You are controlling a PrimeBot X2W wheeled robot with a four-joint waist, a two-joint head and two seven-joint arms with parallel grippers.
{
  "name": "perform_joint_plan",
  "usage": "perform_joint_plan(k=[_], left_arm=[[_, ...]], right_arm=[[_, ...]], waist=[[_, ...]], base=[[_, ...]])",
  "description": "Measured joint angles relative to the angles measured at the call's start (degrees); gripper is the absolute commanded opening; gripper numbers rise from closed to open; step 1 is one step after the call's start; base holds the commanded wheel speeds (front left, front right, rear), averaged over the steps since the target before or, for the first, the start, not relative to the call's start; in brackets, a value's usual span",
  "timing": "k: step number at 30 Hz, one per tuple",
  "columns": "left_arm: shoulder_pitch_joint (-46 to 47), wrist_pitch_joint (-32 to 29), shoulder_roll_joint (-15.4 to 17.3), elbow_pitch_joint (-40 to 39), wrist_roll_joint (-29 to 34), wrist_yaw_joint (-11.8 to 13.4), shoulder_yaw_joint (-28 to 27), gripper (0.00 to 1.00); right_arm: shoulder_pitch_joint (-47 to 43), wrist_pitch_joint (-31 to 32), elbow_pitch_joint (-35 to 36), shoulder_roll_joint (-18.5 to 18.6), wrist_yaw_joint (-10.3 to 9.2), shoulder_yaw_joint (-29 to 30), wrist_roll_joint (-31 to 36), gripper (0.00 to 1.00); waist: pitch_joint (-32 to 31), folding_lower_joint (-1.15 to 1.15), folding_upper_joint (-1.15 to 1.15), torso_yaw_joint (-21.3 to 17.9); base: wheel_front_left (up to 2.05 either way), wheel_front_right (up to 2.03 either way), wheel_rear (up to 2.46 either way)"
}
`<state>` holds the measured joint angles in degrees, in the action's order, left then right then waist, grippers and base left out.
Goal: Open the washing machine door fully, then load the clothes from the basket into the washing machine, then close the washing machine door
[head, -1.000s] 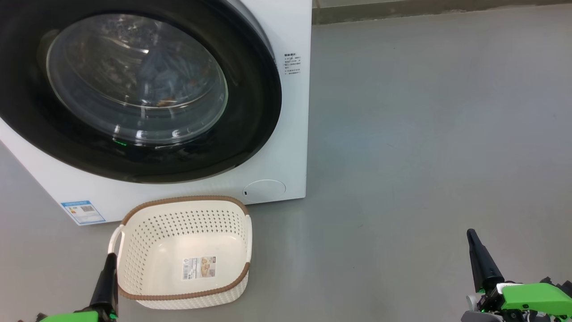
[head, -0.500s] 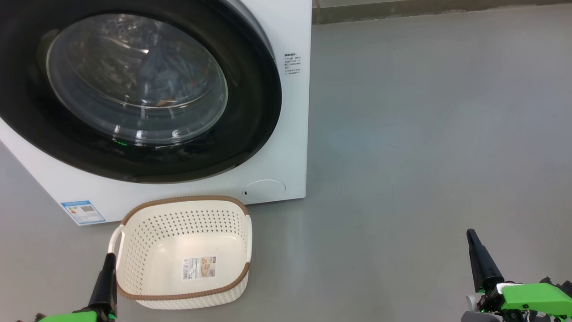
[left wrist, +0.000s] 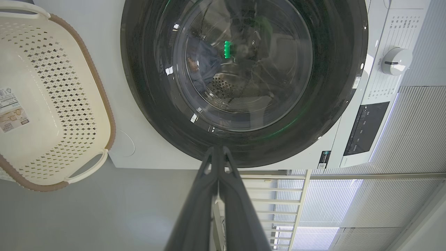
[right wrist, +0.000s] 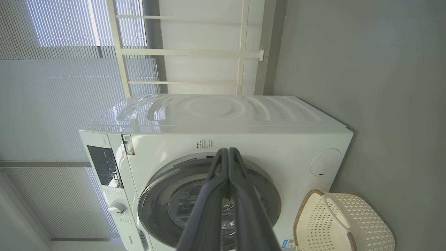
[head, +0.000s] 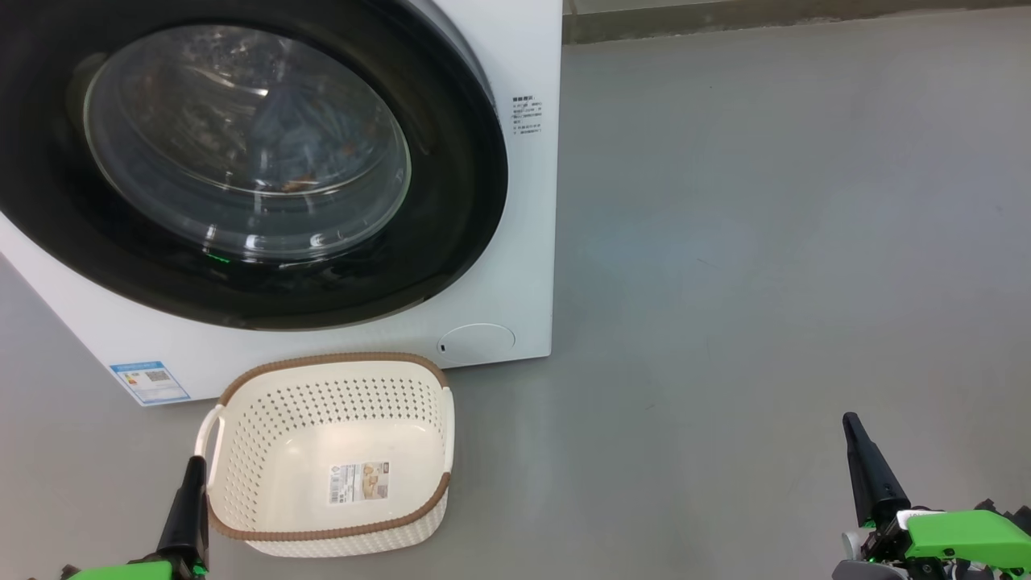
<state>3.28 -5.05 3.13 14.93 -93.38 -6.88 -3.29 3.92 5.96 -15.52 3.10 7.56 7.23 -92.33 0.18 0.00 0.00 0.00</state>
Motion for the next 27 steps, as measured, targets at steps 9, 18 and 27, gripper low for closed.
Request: perform_joint_plan(k=[9,18,27], left_arm=[[0.0,0.0,-0.1,0.0,0.0,0.0,-0.1,0.00],[0.0,-0.4,-0.1,0.0,0.0,0.0,-0.2,0.00],[0.0,-0.4,-0.2,0.0,0.1,0.0,-0.3,0.00]], right_arm=[[0.0,0.0,0.0,-0.1,0.00,0.3,0.0,0.00],[0.0,0.0,0.0,-0.1,0.00,0.3,0.0,0.00],[0.0,0.0,0.0,-0.1,0.00,0.4,0.0,0.00]], waist=[[0.0,0.00,0.00,0.0],[0.0,0.00,0.00,0.0],[0.0,0.00,0.00,0.0]], base=[[0.00,0.00,0.00],[0.00,0.00,0.00],[0.00,0.00,0.00]])
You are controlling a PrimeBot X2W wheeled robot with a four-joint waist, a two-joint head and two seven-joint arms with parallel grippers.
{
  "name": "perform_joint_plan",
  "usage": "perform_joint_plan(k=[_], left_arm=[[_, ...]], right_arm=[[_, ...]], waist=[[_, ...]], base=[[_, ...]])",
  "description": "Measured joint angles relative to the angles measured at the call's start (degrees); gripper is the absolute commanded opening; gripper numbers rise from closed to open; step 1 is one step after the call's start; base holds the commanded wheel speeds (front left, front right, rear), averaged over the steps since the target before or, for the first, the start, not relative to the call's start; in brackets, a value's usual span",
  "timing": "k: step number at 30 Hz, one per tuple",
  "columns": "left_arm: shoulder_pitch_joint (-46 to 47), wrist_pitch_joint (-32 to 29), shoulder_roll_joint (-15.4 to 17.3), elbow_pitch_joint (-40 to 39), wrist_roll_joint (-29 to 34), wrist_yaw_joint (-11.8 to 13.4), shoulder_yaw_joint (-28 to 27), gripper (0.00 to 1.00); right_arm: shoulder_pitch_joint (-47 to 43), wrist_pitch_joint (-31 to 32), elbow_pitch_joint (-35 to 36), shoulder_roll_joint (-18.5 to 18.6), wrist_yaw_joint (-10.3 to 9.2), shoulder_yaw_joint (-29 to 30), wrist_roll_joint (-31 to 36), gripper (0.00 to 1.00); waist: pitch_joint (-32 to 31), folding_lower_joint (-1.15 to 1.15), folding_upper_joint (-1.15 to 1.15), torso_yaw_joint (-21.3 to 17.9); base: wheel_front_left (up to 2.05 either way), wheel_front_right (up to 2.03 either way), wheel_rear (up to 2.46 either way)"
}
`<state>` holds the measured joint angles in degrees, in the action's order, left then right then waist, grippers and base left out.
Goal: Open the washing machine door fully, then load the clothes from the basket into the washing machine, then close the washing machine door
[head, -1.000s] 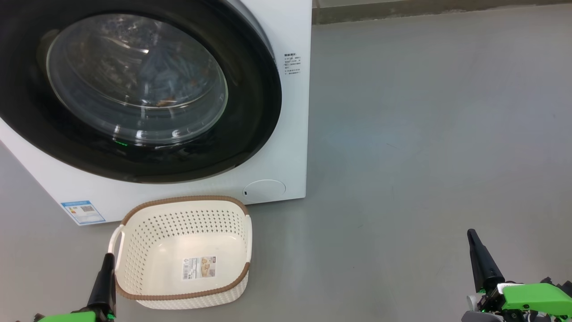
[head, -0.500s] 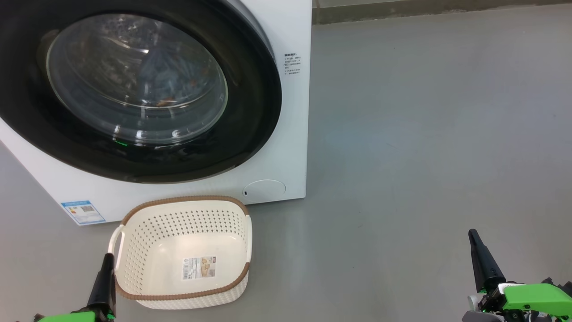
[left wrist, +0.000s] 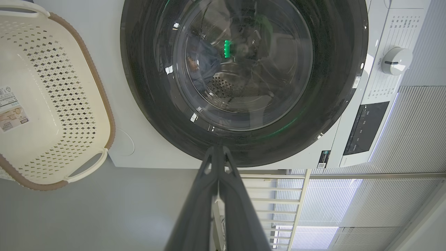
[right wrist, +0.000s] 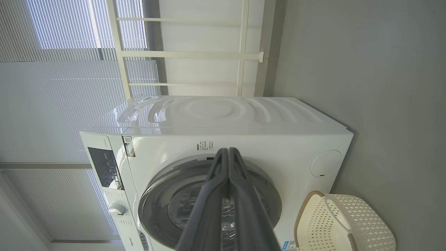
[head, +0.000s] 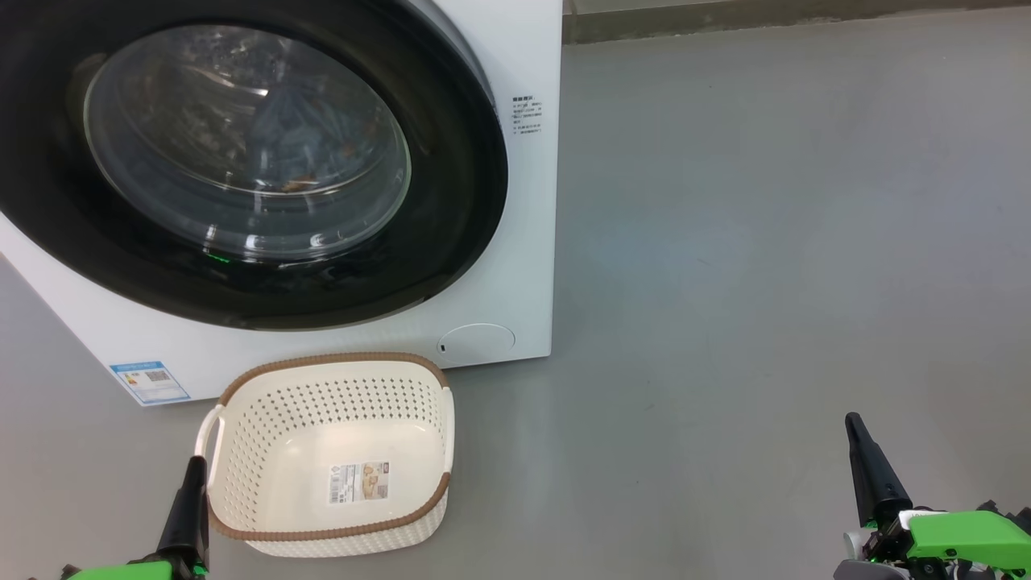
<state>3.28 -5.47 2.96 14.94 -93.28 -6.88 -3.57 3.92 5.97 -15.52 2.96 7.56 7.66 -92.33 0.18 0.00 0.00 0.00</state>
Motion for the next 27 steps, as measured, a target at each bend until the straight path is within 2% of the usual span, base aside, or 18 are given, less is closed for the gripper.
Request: perform_joint_plan(k=[27], left_arm=[[0.0,-0.1,-0.3,0.0,0.4,0.0,-0.3,0.00]], right_arm=[[0.0,0.0,0.0,-0.1,0.00,0.1,0.0,0.00]], waist=[[0.0,0.00,0.00,0.0]], base=[[0.00,0.00,0.00]])
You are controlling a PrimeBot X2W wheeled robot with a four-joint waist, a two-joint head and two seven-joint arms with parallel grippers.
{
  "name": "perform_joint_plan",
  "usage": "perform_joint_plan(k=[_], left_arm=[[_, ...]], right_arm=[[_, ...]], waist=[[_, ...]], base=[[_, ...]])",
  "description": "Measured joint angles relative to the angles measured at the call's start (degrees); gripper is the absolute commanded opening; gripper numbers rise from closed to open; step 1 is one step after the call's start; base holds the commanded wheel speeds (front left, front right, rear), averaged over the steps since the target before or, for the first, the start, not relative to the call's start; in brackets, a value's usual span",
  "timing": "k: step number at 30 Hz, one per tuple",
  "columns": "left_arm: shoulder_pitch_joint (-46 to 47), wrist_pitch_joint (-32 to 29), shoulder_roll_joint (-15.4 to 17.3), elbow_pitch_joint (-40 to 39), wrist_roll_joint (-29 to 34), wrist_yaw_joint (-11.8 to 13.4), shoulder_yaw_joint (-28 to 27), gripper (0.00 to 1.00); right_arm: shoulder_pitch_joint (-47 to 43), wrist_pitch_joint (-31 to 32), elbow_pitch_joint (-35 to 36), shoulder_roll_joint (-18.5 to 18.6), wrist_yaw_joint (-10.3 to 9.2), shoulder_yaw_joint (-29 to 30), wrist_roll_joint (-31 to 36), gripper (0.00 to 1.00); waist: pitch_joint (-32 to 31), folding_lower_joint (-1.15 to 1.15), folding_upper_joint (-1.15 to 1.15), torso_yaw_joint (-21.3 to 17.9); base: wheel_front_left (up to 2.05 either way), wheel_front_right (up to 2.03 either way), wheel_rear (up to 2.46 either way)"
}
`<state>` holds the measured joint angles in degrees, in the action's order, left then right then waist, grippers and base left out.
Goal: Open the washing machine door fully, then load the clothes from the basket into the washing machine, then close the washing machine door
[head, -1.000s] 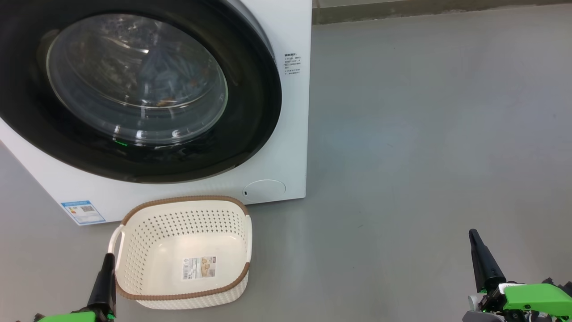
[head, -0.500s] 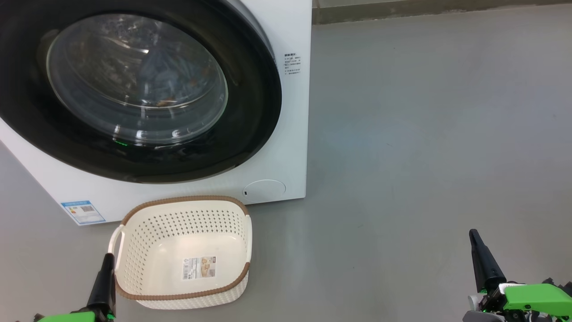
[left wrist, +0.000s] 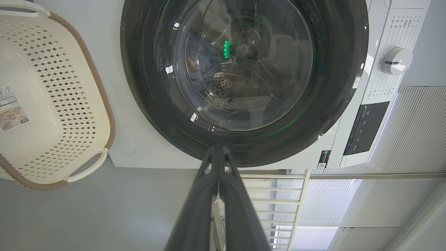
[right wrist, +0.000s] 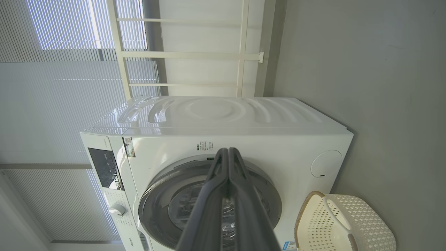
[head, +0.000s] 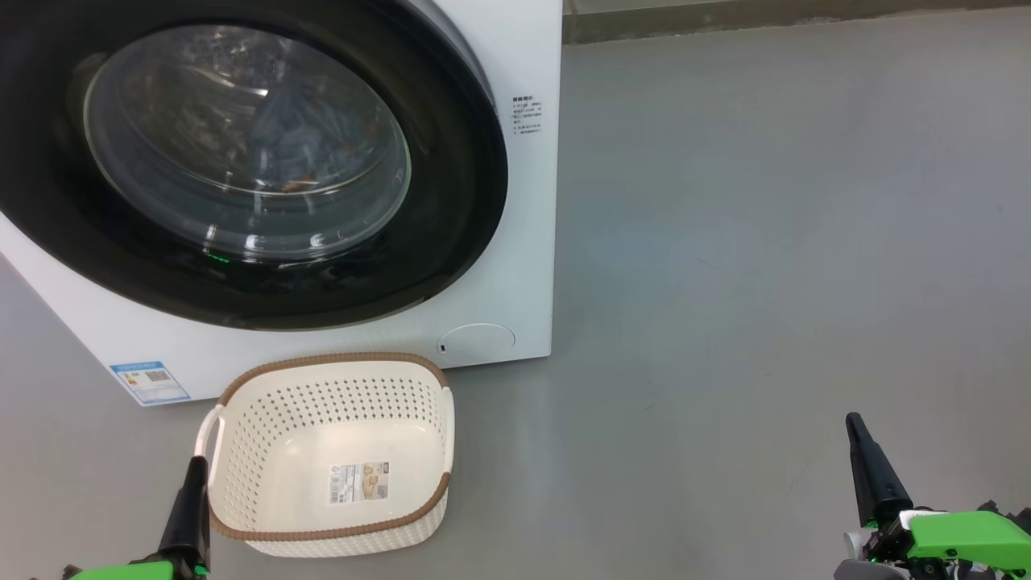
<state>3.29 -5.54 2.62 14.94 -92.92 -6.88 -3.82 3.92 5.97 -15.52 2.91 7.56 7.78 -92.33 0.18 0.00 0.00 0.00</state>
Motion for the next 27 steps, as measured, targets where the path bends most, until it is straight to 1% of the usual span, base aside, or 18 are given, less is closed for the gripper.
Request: perform_joint_plan(k=[27], left_arm=[[0.0,-0.5,-0.4,0.0,0.0,0.0,-0.2,0.00]], right_arm=[[0.0,0.0,0.0,-0.1,0.00,0.0,0.0,0.00]], waist=[[0.0,0.00,0.00,0.0]], base=[[0.00,0.00,0.00]])
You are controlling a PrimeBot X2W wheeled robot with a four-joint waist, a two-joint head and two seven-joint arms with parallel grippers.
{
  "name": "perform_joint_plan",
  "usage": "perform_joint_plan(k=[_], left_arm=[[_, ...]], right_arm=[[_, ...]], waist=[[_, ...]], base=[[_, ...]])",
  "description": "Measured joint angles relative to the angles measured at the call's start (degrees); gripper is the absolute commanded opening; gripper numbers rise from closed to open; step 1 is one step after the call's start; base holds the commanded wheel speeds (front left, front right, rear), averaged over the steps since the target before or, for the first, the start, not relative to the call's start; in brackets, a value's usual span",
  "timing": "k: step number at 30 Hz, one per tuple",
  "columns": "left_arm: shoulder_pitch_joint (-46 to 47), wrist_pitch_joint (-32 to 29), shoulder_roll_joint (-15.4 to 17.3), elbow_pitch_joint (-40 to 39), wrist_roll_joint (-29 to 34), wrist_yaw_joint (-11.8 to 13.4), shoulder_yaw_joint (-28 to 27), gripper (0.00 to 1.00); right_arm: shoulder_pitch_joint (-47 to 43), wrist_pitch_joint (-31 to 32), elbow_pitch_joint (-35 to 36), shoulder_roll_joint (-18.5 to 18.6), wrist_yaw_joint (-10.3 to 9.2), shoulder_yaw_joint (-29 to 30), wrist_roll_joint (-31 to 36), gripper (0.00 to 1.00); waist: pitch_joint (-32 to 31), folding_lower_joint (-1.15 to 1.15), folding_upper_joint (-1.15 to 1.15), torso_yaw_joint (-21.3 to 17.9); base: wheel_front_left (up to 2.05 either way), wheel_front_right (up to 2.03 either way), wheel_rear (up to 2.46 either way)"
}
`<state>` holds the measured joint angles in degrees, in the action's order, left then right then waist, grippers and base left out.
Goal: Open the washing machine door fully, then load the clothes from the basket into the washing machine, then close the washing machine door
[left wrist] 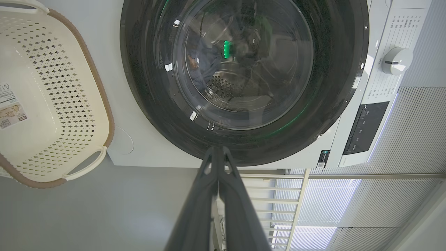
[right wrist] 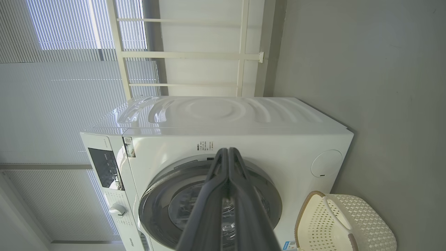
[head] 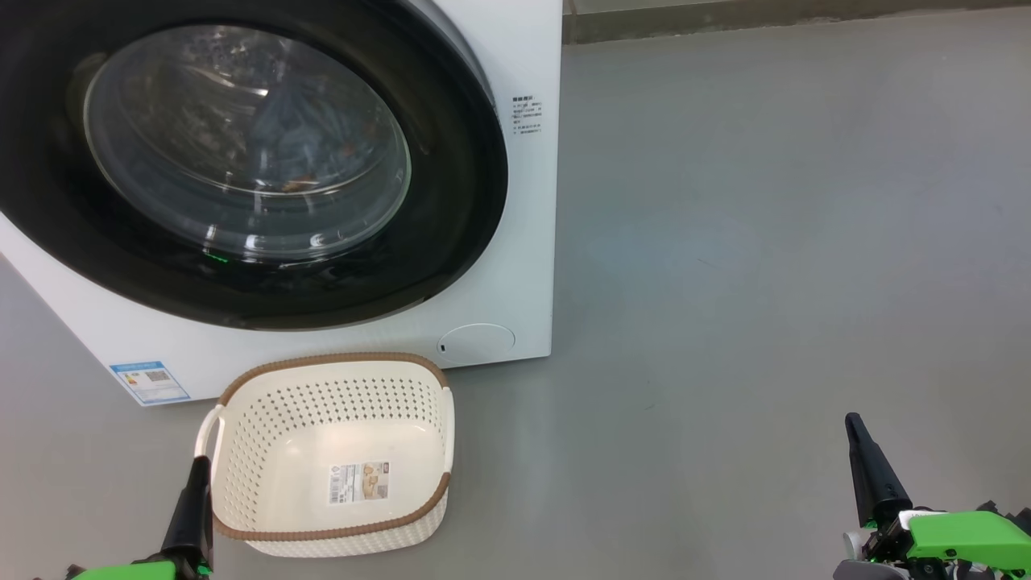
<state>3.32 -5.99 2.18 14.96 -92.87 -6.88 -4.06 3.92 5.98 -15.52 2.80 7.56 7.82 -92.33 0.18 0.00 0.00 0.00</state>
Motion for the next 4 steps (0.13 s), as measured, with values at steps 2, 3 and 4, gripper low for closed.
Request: perform_joint_plan(k=[2,3,4], left_arm=[[0.0,0.0,0.0,0.0,0.0,0.0,0.0,0.00],[0.1,0.0,0.0,0.0,0.0,0.0,0.0,0.00],[0.2,0.0,0.0,0.0,0.0,0.0,0.0,0.00]], right_arm=[[0.0,0.0,0.0,0.0,0.00,0.0,0.0,0.00],[0.0,0.1,0.0,0.0,0.00,0.0,0.0,0.00],[0.0,0.1,0.0,0.0,0.00,0.0,0.0,0.00]], waist=[[0.0,0.00,0.00,0.0],[0.0,0.00,0.00,0.0],[0.0,0.00,0.00,0.0]], base=[[0.00,0.00,0.00],[0.00,0.00,0.00],[0.00,0.00,0.00]])
